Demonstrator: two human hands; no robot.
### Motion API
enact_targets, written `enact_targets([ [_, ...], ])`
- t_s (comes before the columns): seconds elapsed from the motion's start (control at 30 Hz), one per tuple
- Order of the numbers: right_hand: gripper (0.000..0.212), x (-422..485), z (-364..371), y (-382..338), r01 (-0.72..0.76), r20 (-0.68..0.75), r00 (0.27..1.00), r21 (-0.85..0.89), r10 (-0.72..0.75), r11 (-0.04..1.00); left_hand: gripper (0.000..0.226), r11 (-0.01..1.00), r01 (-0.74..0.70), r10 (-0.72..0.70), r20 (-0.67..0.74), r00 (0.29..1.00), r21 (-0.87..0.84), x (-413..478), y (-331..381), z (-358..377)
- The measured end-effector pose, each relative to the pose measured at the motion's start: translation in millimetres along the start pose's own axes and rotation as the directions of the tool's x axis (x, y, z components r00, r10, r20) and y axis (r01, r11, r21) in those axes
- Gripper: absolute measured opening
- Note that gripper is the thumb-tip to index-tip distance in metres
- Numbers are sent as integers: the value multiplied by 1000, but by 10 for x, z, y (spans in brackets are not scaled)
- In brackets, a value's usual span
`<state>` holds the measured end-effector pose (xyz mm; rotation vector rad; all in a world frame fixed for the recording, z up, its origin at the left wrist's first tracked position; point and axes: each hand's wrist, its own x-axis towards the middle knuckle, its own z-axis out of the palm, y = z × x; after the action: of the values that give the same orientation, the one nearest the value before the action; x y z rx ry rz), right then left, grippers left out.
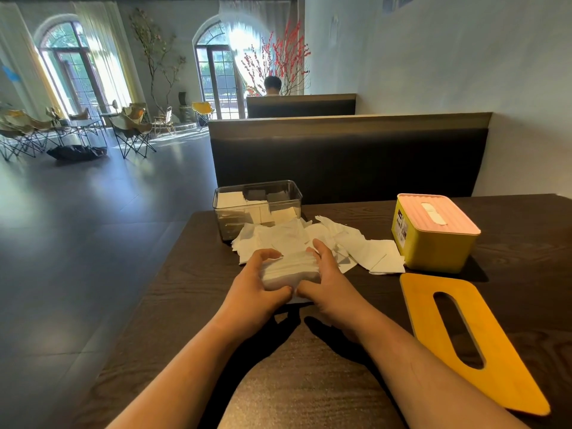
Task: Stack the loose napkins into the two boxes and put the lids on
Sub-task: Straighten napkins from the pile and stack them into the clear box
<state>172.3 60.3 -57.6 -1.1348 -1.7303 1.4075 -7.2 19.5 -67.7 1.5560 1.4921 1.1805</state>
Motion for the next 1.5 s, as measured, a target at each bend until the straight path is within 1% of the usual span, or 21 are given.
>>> enact_targets([
  [0.13,103,-9,-10,-10,-10,35,999,-25,11,1000,64,1000,-16,16,15,1000,16,5,-19,-36],
  [0.2,103,-8,-8,6,5,34,999,-49,-3,999,61,999,-35,35,-5,999,31,3,-16,-39],
  [0.27,100,4,-6,22,24,-23,999,-77,-26,997,55,997,-53,55,-40,998,59,7,-19,-44],
  [0.3,97,9,-13,27,30,-79,996,-102,-38,994,52,996,-56,60,-54,997,70,10,-23,-51],
  [0.33,93,14,-27,30,28,-148,988,-136,-48,990,51,995,-57,62,-64,996,80,14,-30,-58],
  [0.4,77,23,-70,42,14,-276,958,-200,-70,980,49,995,-55,60,-65,996,88,10,-38,-59],
  [0.47,56,32,-111,70,13,-343,933,-258,-104,966,51,995,-50,55,-56,997,86,11,-46,-52],
  [0.57,30,17,-120,60,0,-320,941,-319,-108,948,52,995,-52,55,-40,998,85,7,-38,-49],
  [0.63,21,11,-100,57,-8,-287,953,-351,-100,936,51,995,-57,60,-32,998,83,9,-44,-56],
  [0.8,20,16,-89,85,-20,-299,950,-345,-90,938,51,992,-77,80,-28,996,103,10,-52,-48],
  [0.93,22,31,-81,99,-28,-287,954,-367,-85,930,51,993,-81,82,-6,997,82,9,-55,-43],
  [1.0,20,27,-72,102,-28,-276,958,-369,-81,929,52,993,-81,81,7,997,90,2,-53,-42],
  [1.1,10,19,-75,98,-29,-271,960,-354,-73,935,53,992,-78,76,28,997,97,-7,-45,-42],
  [1.5,9,21,-90,87,-24,-317,946,-286,-71,958,48,993,-83,83,5,997,79,-33,-14,-47],
])
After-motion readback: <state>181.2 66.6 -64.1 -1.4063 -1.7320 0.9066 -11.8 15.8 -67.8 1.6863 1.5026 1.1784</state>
